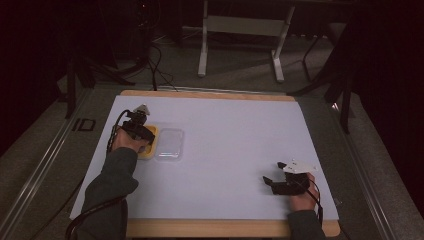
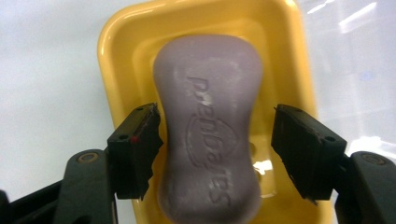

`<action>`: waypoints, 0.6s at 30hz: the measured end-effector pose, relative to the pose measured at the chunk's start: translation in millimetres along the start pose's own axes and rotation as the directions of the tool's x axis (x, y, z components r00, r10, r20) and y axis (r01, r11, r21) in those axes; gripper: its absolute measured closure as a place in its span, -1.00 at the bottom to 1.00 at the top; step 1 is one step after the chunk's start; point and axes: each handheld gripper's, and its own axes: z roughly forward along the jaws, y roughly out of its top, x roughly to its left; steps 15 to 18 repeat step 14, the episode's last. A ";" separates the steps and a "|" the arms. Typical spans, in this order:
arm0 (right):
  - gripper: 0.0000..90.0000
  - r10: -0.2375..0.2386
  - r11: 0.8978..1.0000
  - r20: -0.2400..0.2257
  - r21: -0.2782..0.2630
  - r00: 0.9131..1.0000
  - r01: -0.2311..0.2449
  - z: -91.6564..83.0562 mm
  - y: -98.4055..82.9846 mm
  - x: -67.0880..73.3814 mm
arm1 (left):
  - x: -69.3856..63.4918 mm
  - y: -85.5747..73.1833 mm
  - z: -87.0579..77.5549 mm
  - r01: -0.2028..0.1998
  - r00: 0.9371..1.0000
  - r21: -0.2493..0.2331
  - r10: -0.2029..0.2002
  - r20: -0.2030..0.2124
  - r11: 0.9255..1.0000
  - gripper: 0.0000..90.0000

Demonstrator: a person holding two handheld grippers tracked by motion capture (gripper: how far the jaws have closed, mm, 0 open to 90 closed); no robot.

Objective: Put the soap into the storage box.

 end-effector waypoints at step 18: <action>-0.59 0.001 1.000 0.000 0.003 1.000 -0.001 0.6 0.1 -0.1 | -22.5 -15.4 -42.0 -0.081 0.994 -0.237 0.095 0.046 0.968 -0.29</action>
